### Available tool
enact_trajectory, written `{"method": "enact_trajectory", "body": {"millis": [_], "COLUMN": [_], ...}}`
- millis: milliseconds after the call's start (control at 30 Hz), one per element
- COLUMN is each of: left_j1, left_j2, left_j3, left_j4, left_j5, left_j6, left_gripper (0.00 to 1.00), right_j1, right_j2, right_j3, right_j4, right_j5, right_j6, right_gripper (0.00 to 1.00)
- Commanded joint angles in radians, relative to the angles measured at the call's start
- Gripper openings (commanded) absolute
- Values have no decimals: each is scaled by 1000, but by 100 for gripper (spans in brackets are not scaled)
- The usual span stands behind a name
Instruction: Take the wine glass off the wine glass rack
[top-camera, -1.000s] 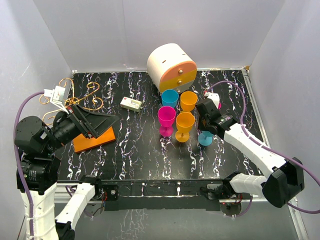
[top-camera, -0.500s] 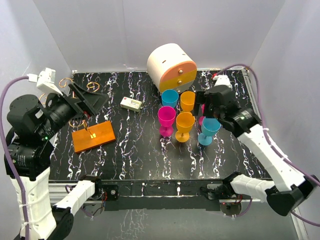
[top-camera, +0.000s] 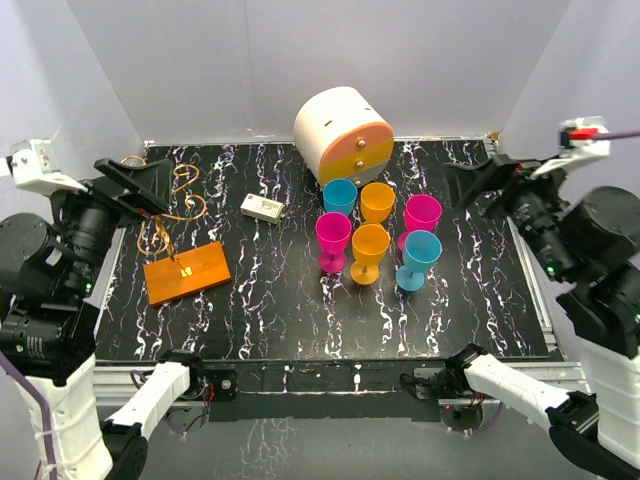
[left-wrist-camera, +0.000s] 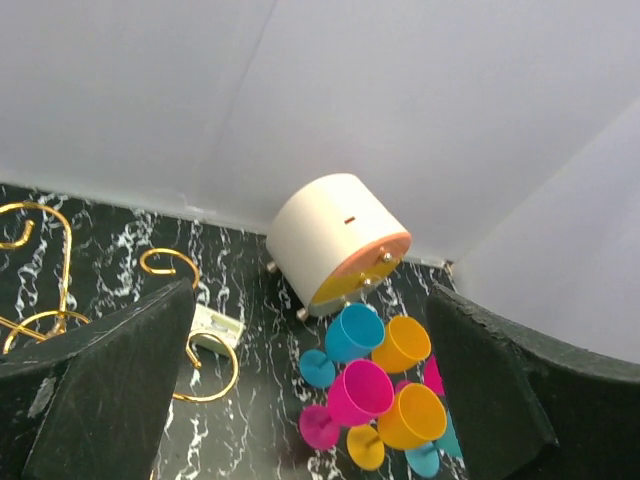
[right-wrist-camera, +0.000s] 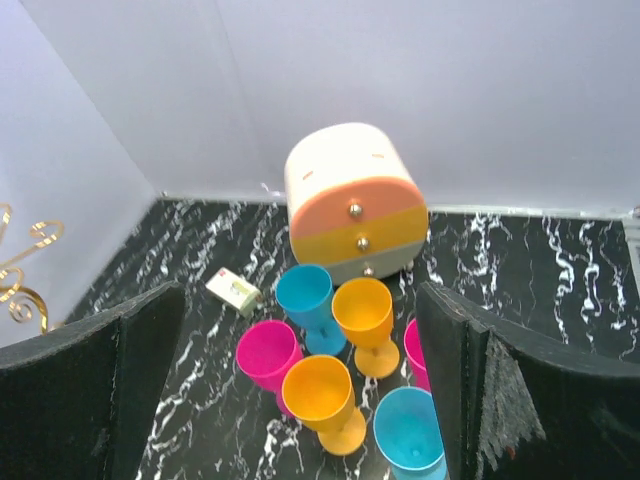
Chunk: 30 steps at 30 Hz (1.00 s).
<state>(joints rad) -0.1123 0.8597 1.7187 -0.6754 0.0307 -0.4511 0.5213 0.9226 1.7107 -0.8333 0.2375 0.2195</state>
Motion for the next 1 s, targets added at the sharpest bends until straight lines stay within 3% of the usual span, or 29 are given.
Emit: {"method": "enact_trajectory", "body": {"millis": [0,433,633,967], "left_j1": [5,5,4,3], "left_j2": [-46,-85,-86,-84], "left_j3": [-39,-61,-58,-80], "left_j4": [115,88,92,98], "left_j5": [-52,-83,-88,-71], "left_j6": [43,89,103,98], "left_gripper": [99,99,99,99], "right_j1": [-4,-4,-4,-5], "right_j2": [-10,31,-17,-24], "right_j3": [34,45,-38,-29], "right_j4": [51,39,127,179], "right_j5": [18,45,17,2], "right_j6": [-21,18,-5,-66], "right_gripper": [99,98,98,98]}}
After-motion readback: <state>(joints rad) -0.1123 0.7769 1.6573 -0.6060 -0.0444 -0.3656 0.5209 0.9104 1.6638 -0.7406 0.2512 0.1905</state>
